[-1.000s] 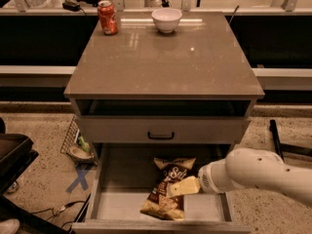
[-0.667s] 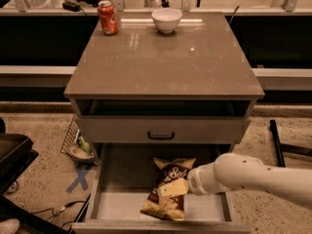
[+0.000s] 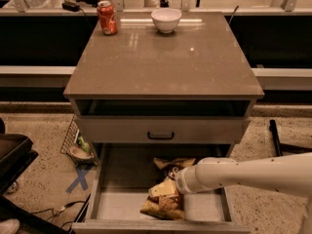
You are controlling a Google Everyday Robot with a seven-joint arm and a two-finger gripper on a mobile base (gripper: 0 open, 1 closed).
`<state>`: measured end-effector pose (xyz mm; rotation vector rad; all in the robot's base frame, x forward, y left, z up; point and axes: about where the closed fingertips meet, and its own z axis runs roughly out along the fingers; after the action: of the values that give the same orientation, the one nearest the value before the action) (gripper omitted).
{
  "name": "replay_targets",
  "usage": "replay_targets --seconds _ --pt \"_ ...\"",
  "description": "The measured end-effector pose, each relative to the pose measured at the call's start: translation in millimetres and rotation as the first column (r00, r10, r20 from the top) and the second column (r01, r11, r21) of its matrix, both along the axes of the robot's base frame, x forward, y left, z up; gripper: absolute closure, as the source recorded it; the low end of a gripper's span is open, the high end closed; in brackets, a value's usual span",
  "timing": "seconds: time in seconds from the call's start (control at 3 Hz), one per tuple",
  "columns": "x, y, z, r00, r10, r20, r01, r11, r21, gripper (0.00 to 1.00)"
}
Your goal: Pick brown chip bag from middle drawer and place on counter
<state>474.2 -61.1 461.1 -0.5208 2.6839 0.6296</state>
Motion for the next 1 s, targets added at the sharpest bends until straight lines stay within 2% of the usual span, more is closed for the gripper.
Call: replay_targets --seconds 0.33,0.67,1.0 --pt "15.8 1.0 -28.7 1.0000 0.009 -0.003 -0.009 0.999 -0.037 0.00" --pt "29.6 12.6 -52.1 0.9996 0.026 -0.009 -0.027 0.999 -0.047 0.00" --pt "31.6 30.9 -77.1 0.9983 0.048 -0.034 -0.049 0.998 -0.047 0.21"
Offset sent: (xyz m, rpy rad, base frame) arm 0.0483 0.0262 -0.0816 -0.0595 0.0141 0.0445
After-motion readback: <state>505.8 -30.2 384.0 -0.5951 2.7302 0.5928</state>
